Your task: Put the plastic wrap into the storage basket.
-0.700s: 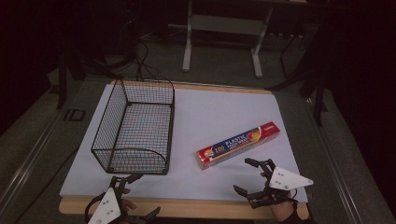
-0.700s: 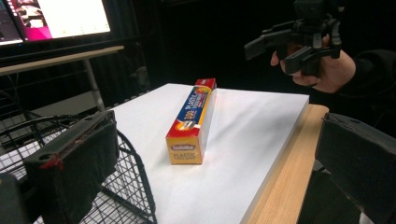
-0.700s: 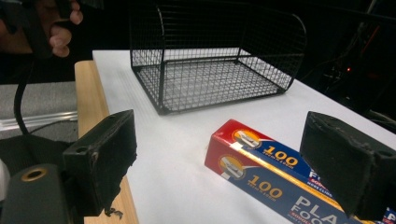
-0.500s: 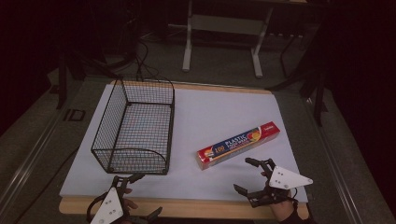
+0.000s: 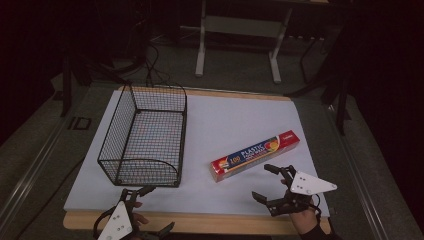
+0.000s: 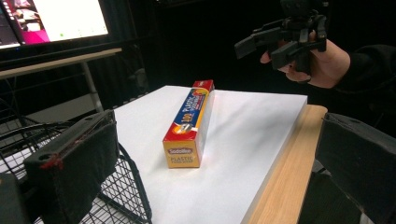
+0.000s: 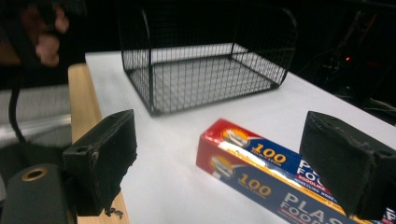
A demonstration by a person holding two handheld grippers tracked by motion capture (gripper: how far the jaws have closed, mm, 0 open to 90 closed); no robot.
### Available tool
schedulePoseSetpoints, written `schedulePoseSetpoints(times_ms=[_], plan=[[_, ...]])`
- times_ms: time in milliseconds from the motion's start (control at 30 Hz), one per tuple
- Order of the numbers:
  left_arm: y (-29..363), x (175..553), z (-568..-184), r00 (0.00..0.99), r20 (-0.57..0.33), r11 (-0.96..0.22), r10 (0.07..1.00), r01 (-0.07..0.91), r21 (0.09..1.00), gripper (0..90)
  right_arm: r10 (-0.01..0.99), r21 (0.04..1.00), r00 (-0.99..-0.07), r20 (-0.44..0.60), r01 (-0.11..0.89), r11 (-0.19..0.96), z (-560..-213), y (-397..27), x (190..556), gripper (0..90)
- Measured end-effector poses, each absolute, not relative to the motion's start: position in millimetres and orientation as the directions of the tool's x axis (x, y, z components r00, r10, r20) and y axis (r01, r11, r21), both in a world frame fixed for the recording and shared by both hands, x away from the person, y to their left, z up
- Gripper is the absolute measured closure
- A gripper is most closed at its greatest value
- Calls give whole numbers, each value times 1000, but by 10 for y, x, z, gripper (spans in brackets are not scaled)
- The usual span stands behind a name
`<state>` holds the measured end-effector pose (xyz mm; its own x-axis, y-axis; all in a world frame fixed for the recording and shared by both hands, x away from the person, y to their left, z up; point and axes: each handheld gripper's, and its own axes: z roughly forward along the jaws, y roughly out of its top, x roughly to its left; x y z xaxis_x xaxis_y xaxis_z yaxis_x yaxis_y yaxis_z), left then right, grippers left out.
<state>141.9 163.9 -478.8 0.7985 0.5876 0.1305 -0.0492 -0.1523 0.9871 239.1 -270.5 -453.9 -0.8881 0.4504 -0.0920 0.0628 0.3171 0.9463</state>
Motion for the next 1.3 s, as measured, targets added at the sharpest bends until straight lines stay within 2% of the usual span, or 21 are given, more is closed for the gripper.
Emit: schedulePoseSetpoints(times_ms=[200, 367, 533, 633, 700, 867, 900, 1300], plan=[[1633, 1412, -4788, 796, 140, -162, 589, -53, 985, 2, 411, 923, -911, -34, 129, 363, -4557, -2697, 2473, 103], [1643, 1422, -4794, 797, 131, -164, 589, -40, 986, 2, 419, 886, -907, -50, 153, 437, -4558, -2656, 2532, 106], [1645, 1415, -4788, 799, 126, -156, 588, -42, 987, 2, 374, 856, -927, 25, 214, 471, -4524, -2670, 2640, 96], [1644, 1416, -4790, 799, 128, -160, 588, -41, 986, 2, 379, 842, -925, 26, 224, 490, -4532, -2671, 2671, 96], [1638, 1415, -4792, 795, 138, -174, 591, -42, 984, 1, 371, 811, -927, 63, 265, 522, -4546, -2666, 2725, 96], [1632, 1409, -4789, 798, 133, -165, 588, -43, 985, 1, 371, 788, -928, 39, 257, 559, -4558, -2644, 2763, 96], [1632, 1409, -4789, 798, 131, -164, 589, -41, 986, 2, 356, 770, -935, -5, 223, 598, -4558, -2638, 2793, 96], [1634, 1409, -4791, 799, 130, -163, 587, -40, 986, 2, 315, 599, -946, -76, 210, 773, -4640, -2539, 3054, 97]])
